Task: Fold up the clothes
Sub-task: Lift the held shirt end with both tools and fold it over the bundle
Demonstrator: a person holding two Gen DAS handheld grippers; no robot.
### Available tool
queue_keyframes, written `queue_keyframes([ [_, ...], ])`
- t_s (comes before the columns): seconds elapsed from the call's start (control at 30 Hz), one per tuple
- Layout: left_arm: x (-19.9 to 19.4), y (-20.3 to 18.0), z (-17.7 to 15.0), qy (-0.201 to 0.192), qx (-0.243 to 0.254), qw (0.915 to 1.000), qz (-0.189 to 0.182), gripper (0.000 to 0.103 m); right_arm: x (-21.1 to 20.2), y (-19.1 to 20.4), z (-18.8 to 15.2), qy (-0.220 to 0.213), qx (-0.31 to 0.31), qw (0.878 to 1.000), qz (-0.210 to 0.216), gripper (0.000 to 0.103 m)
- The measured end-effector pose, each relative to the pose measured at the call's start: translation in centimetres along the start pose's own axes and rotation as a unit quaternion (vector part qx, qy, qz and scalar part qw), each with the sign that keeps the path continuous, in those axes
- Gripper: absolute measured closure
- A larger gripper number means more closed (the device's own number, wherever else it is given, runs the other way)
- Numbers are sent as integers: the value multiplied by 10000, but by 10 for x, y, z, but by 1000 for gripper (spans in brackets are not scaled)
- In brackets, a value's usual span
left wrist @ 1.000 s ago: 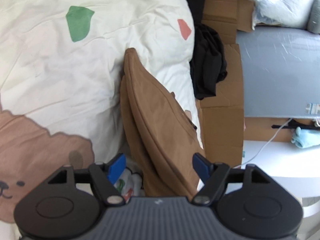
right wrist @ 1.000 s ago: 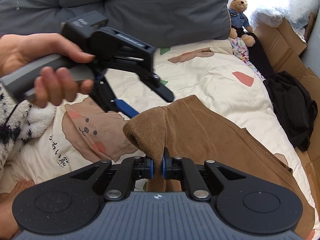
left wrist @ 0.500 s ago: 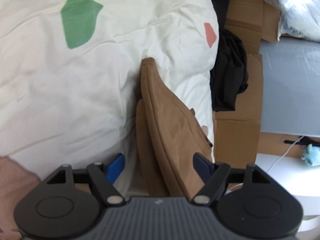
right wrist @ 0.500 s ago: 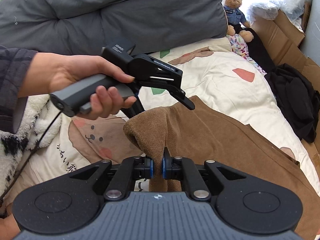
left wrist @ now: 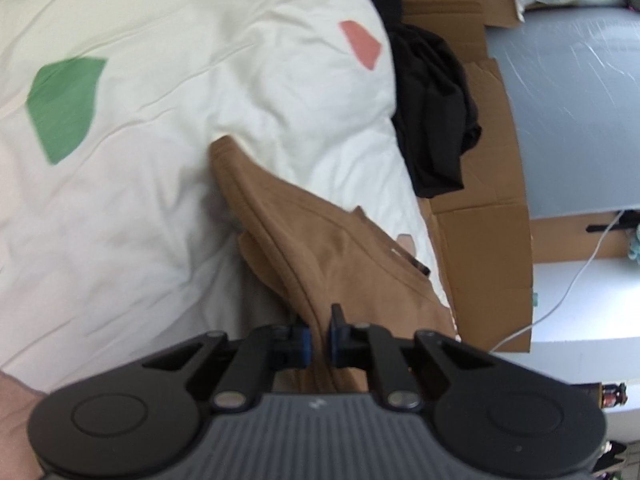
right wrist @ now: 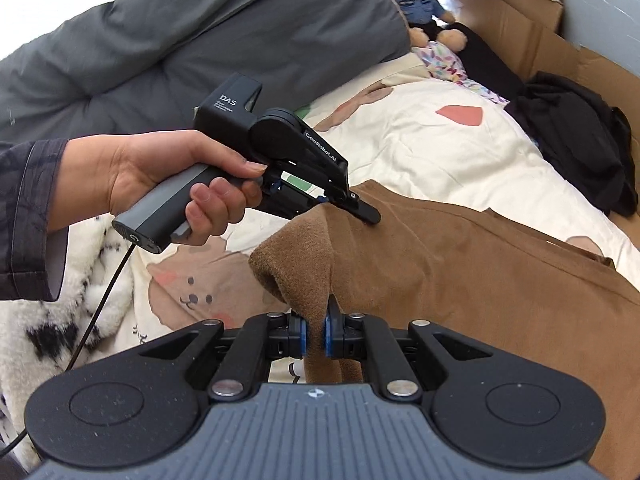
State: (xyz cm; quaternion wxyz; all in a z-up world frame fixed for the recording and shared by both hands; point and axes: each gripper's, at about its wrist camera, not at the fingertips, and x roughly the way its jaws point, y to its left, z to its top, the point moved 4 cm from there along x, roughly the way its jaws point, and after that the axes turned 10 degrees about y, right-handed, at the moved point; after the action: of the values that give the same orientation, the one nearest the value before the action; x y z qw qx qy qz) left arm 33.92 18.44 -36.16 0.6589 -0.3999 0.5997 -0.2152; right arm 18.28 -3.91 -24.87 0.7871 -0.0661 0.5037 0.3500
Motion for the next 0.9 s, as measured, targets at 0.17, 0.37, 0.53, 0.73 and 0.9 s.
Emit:
queue_keyframes([
  [0.17, 0, -29, 2, 51, 255, 9997, 25, 95, -13, -7, -5, -89, 116, 9999, 61, 95],
  [0.37, 4, -67, 1, 59, 558, 9984, 17, 95, -33, -22, -12, -298, 381, 9986, 224, 95],
  [0.53, 13, -100, -1, 143, 859, 9960, 210, 95, -49, -42, -22, -584, 736, 9951, 323, 95],
  [0.73, 42, -137, -7, 326, 1188, 9917, 377, 95, -59, -57, -43, -870, 1241, 9874, 448, 95],
  [0.9, 75, -166, -13, 452, 1392, 9885, 392, 95, -70, -85, -70, -1137, 1863, 9746, 495, 95],
])
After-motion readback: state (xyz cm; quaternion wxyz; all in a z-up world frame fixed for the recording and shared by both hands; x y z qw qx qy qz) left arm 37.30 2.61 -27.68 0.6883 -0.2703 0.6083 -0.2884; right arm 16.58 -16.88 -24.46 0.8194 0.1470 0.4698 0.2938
